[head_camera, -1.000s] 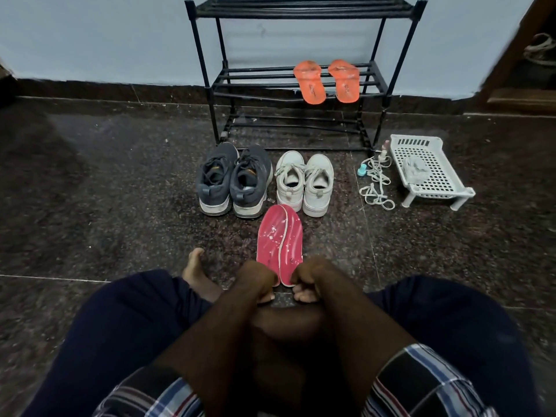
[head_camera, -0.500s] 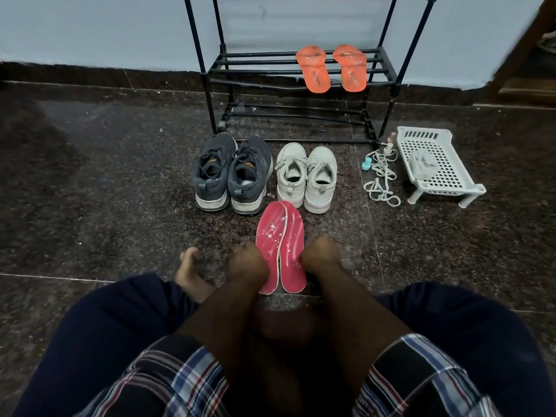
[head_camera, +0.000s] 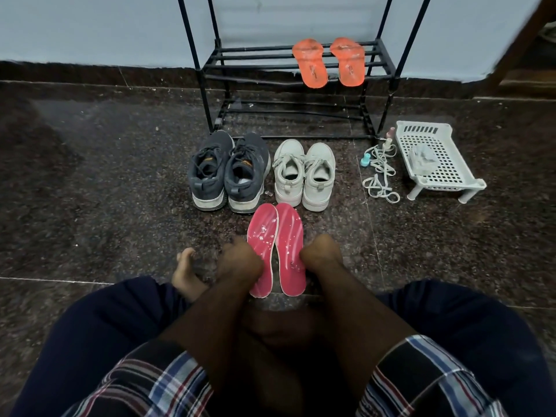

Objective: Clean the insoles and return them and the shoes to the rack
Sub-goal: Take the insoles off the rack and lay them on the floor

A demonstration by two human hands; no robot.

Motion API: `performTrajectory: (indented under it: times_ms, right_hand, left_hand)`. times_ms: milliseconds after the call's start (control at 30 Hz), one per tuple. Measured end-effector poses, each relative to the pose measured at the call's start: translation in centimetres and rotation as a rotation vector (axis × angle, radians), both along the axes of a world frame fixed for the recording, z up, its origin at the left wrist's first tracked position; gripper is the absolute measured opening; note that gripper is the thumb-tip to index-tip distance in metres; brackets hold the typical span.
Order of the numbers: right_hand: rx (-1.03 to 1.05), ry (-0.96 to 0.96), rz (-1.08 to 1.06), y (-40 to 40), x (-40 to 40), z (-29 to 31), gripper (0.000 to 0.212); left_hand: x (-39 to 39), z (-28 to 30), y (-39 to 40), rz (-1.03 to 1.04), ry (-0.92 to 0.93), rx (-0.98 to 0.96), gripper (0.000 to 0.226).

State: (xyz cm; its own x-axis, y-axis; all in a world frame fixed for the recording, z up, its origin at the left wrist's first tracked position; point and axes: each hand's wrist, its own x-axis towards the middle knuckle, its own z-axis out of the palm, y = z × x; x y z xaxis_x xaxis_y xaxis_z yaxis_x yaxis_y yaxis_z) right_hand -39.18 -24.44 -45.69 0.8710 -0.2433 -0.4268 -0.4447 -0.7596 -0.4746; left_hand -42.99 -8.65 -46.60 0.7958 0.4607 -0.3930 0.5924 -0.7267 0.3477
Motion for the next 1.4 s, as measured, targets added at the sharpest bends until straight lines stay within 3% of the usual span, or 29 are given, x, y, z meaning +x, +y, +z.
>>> performTrajectory:
  times_ms: [133, 233, 333, 433, 633, 733, 800, 900, 1067, 1300, 1400]
  right_hand:
    - [0.149, -0.114, -0.104, -1.0, 3.3, 2.6, 0.015]
    - [0.275, -0.241, -0.194, -2.8, 8.4, 5.5, 0.021]
    - [0.395, -0.367, -0.258, -5.1, 15.3, 7.9, 0.006]
    - [0.553, -0.436, -0.266, -6.5, 21.3, 9.8, 0.010]
    - [0.892, -0.546, -0.312, -6.5, 32.0, 11.9, 0.017]
    - [0.944, -0.550, -0.321, -6.1, 35.3, 12.0, 0.027]
    - [0.929, -0.529, -0.346, -5.9, 36.1, 12.2, 0.022]
    - [0.937, -0.557, -0.392, -5.9, 35.5, 12.3, 0.010]
    - [0.960, -0.586, -0.456, -6.4, 29.0, 11.8, 0.010]
    - [1.007, -0.555, -0.627, -6.6, 12.5, 9.4, 0.020]
    - [0.978, -0.463, -0.646, -6.7, 5.5, 7.1, 0.023]
  left_hand:
    - [3.6, 2.6, -1.2, -0.039, -0.167, -0.175, 0.047]
    - [9.0, 4.9, -3.0, -0.050, -0.283, -0.341, 0.031]
    - [15.8, 7.9, -5.5, 0.063, -0.382, -0.654, 0.017]
    - [21.8, 10.5, -7.0, 0.190, -0.467, -0.912, 0.015]
    - [34.2, 12.7, -9.3, 0.253, -0.599, -1.167, 0.025]
    - [37.7, 12.5, -9.7, 0.278, -0.581, -1.208, 0.028]
    - [38.6, 12.3, -9.7, 0.313, -0.560, -1.235, 0.030]
    - [38.2, 12.5, -9.5, 0.367, -0.601, -1.229, 0.021]
    - [32.3, 12.9, -9.4, 0.362, -0.667, -1.183, 0.016]
    - [16.4, 10.7, -10.3, 0.301, -0.567, -1.115, 0.013]
    - [9.3, 8.1, -11.3, 0.283, -0.481, -1.077, 0.027]
